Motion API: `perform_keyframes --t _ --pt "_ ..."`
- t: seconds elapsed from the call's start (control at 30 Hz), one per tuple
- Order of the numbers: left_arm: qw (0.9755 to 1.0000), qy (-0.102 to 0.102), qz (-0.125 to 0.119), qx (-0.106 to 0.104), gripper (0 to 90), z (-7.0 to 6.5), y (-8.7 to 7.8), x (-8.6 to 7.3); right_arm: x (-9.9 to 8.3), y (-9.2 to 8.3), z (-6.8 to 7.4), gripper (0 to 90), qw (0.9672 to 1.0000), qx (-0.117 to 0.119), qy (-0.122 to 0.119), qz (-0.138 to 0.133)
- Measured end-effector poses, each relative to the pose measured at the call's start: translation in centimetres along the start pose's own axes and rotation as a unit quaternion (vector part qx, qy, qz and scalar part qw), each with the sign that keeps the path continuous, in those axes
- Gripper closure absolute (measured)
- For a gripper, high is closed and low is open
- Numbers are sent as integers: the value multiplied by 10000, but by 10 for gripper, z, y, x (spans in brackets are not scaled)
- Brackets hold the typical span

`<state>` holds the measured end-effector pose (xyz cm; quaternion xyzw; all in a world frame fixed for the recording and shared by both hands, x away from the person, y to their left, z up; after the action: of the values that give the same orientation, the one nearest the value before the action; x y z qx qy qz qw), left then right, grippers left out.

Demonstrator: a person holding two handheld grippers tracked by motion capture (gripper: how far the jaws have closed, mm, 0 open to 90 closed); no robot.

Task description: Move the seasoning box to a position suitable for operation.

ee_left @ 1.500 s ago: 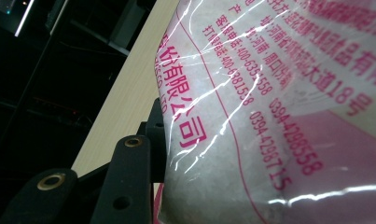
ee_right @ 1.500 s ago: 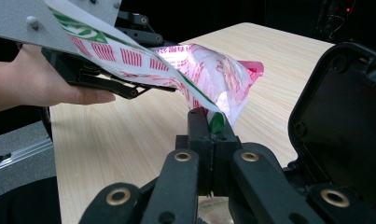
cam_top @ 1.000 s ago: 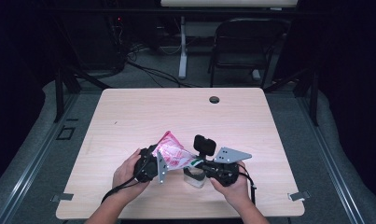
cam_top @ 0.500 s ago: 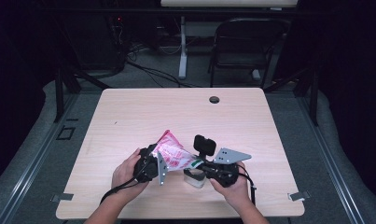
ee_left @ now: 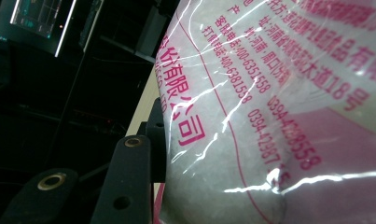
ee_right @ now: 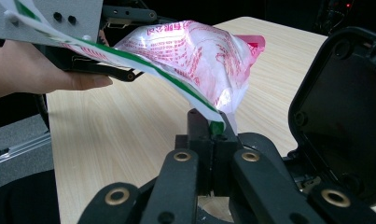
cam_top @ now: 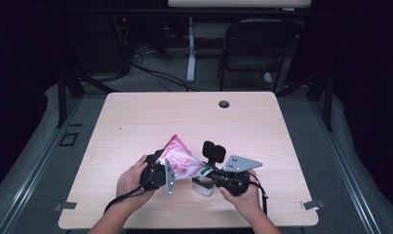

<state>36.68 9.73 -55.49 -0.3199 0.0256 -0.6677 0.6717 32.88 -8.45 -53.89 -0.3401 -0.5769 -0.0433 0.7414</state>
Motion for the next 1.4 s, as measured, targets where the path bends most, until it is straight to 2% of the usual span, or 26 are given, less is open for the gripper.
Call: perform_keyframes --t 0.7,1.17,1.4 --pt "9996 190 7 210 647 6 -4 4 -3 -1 -3 900 10000 -36 33 32" --pt "9993 237 -6 280 648 7 -6 6 -6 1 -5 900 9999 -47 77 77" --pt "9988 334 16 349 648 9 -8 8 -7 1 -7 900 9999 -56 95 103"
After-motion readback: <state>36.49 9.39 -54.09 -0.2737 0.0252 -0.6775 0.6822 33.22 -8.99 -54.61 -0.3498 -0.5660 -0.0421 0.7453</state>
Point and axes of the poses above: each handheld gripper's, and its own axes: y roughly forward along the jaws, x roughly out of its top, z roughly to its left, the point moved 8 cm from there along y, roughly forward along the jaws, and after that the axes turned 5 degrees about z, right-handed, at the moved point
